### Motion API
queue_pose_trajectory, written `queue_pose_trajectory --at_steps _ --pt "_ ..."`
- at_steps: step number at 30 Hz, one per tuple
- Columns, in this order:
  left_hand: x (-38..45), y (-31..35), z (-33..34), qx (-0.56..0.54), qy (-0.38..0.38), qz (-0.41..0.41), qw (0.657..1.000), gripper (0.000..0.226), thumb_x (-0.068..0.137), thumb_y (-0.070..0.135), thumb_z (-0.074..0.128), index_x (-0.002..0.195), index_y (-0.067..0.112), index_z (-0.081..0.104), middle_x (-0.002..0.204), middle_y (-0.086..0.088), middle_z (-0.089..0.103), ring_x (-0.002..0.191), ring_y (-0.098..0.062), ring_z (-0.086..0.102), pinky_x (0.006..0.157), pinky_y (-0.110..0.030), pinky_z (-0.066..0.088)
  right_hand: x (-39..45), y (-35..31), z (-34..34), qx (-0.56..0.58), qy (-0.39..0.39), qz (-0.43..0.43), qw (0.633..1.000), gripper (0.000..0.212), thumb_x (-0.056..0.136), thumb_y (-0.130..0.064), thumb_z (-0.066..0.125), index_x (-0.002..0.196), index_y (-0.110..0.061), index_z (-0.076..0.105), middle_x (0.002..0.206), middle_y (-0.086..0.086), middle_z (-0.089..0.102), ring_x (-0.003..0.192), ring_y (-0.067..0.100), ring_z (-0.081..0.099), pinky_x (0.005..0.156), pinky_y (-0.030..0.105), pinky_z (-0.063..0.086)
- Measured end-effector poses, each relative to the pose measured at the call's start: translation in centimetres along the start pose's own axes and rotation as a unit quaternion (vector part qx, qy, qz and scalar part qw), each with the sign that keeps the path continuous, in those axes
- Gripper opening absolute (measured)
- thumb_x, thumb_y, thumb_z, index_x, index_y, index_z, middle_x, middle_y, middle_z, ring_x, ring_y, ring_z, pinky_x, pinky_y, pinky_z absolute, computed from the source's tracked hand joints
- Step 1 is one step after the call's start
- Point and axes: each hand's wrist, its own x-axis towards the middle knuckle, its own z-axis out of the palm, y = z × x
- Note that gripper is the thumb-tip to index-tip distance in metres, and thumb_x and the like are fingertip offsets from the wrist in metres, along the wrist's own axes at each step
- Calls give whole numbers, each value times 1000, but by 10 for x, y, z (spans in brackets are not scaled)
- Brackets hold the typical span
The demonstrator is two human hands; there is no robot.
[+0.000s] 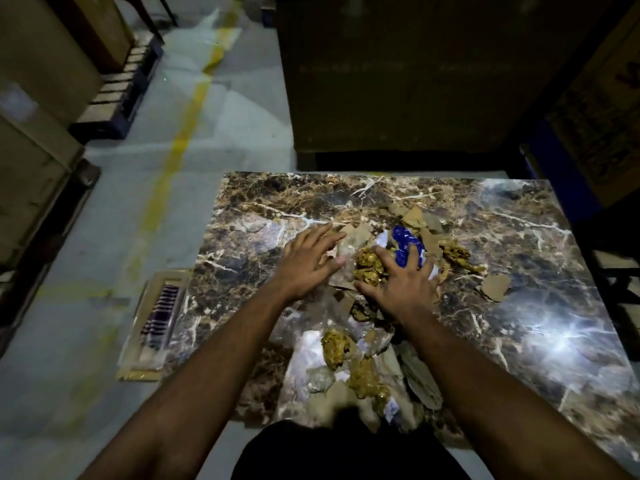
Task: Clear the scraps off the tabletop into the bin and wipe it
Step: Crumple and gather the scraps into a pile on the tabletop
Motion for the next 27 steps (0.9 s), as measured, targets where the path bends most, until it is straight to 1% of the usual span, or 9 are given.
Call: queue_pose_trajectory --at_steps 5,8,11,13,15,18,21,24,27 --pt "-58 -55 -33 36 37 -48 998 75 83 87 29 150 53 28 167 6 18 150 -26 16 118 -66 17 -3 -1 1 5 28 -8 1000 95 64 -103 37 147 -61 16 166 19 14 144 58 18 109 76 25" --pt "-104 -90 -48 106 75 -65 989 75 82 89 32 150 59 21 166 7 21 148 -27 19 114 -66 23 -5 -3 3 -1 40 -8 999 94 64 -102 39 146 -60 18 164 19 17 143 58 18 109 75 27" --pt "-158 -112 -38 100 101 -138 980 82 77 89 41 151 60 17 168 9 13 152 -28 11 115 -70 13 -5 -5 3 -1 42 -5 999 96 65 -100 41 148 -58 20 164 18 16 144 58 17 109 74 27" --pt "-192 -120 -14 84 119 -181 973 87 74 93 37 152 58 19 168 7 12 153 -29 8 116 -70 10 -5 -4 4 -2 48 -10 999 96 65 -101 41 149 -57 20 164 19 16 144 58 16 109 75 26" --pt "-216 -126 13 75 122 -231 962 90 73 97 31 152 59 13 169 7 5 154 -29 3 118 -68 8 -6 -4 4 2 54 -16 998 95 66 -100 42 149 -57 20 164 19 16 144 58 15 109 75 24" --pt "-223 -127 47 56 85 -298 949 97 70 101 26 154 58 5 169 6 -11 155 -28 -7 118 -69 -2 -5 -4 6 3 56 -17 998 96 65 -100 42 148 -58 20 163 20 16 144 60 16 109 76 24" --pt "-212 -119 65 71 73 -314 944 99 69 101 25 154 56 0 169 4 -13 154 -29 -16 114 -73 -12 -2 -4 9 -10 59 -13 998 99 63 -103 38 149 -59 19 163 20 18 141 62 20 106 78 28" --pt "-192 -114 66 47 90 -330 938 98 67 102 20 151 60 -9 169 -1 -14 153 -33 -15 113 -74 -12 -3 -4 9 -9 55 -14 998 99 62 -103 37 149 -60 16 163 20 17 141 62 20 106 78 28" --pt "-169 -105 63 47 88 -309 946 97 63 104 15 146 64 -17 168 -4 -19 153 -36 -12 114 -74 -9 -4 -6 8 -13 49 -15 999 99 63 -102 38 149 -60 15 164 21 16 142 61 17 107 77 28"
